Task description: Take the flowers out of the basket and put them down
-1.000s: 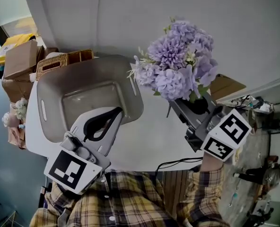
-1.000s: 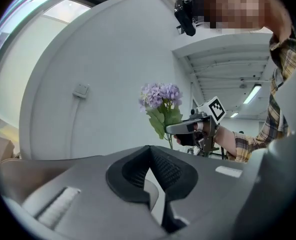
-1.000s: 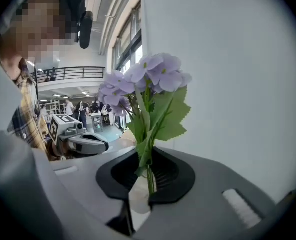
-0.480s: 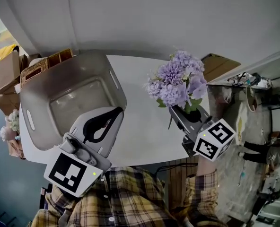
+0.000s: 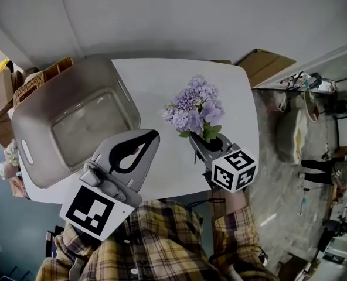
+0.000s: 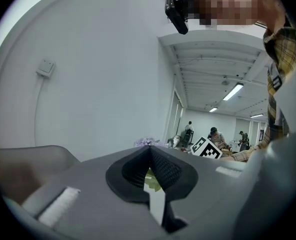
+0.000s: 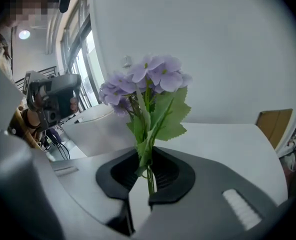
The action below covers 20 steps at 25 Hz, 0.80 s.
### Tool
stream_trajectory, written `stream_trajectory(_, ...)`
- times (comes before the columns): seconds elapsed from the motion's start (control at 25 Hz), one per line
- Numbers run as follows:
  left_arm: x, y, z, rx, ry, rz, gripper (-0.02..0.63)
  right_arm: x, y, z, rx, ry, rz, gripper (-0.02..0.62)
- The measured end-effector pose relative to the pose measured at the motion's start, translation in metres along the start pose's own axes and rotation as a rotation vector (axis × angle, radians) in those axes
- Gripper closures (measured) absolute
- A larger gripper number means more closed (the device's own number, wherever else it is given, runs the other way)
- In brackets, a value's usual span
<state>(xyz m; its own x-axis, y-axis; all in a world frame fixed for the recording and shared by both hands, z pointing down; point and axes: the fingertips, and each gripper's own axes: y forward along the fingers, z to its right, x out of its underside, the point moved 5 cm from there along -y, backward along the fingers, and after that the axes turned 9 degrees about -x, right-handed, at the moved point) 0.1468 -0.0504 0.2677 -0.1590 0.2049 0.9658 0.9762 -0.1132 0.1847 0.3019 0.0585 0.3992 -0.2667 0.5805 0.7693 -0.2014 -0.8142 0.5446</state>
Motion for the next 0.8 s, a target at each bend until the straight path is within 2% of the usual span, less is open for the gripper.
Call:
stream_trajectory(0.44,0.015,0.016,0.015,0.004,0.001,-0.038,0.594,0.081,0.038,0.035,0.045,0.121,-0.147,0.546)
stream_trajectory(0.8,0.015,0.019,0.021,-0.018,0.009,-0.047,0.594,0.118,0.059,0.048,0.062,0.128,-0.26,0.541)
